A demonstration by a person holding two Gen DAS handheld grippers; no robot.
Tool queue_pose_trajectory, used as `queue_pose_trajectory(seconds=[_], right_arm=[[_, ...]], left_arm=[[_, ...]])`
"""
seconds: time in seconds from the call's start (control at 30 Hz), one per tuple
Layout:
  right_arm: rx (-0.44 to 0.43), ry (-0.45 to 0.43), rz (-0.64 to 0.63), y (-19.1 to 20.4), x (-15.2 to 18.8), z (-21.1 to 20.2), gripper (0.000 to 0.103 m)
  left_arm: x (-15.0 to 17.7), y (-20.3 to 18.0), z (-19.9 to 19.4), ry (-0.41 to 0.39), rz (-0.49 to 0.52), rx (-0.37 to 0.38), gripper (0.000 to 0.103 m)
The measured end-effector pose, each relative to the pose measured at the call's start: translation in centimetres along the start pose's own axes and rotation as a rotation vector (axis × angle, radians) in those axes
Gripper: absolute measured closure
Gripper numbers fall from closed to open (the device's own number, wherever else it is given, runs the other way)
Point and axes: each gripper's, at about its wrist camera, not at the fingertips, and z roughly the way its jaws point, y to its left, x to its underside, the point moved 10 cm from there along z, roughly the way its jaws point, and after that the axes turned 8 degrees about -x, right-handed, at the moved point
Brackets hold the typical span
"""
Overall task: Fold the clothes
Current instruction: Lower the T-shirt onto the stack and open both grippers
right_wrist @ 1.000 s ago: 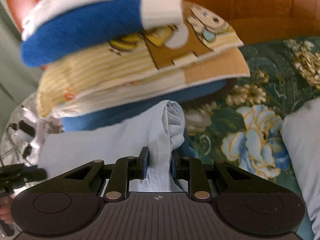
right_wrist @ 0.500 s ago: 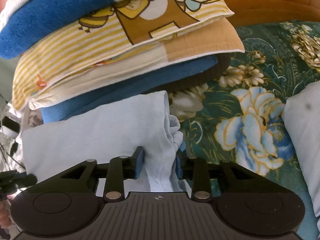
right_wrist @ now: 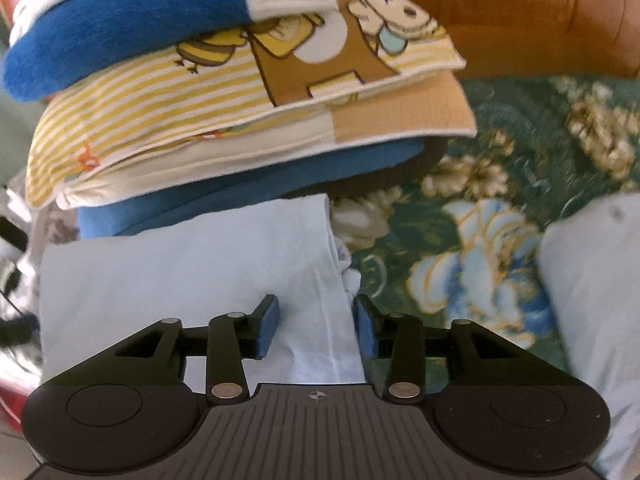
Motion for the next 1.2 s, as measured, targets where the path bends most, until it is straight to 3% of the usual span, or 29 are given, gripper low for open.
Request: queue_pose_trajectory(seconds=[0.13,0.27,0.47,0.93,1.1,1.2], right_arm=[[0.024,-0.061,-0.002,0.0,-0.8,-2.2,0.065],[-0.017,-0.122,0.003,1.4,-1.1,-3.8,0.065],[-0.086,-0.044,-0.031,3.7,1.3,-1.4,0.074],[-0.036,-0.011,0.128,0.5,3.5,1.1,0.076],[-0.028,-0.092,0.15,1.2,2.9,-0.6,0.074],[-0.038,-0.147,0.152,2.3,3.1,-2.6,0.074]], left_arm=[[-1.7,-0.6,-1.1,-0.035,0.015,0.013,0.087],[-3.2,-2.0,0.1,-0.051,0.046,0.043,0.085],[-3.1,-3.0,3.6,-0.02,0.096,0.026,0.085],[-1.6,-1.2,5.9,0.026,0.073,0.039,0.082],[-2.2,-1.6,5.3,0.03,0.072,0.055,0.08],[-2.6,-2.1,4.3,0.029,0.078,0.064,0.073]])
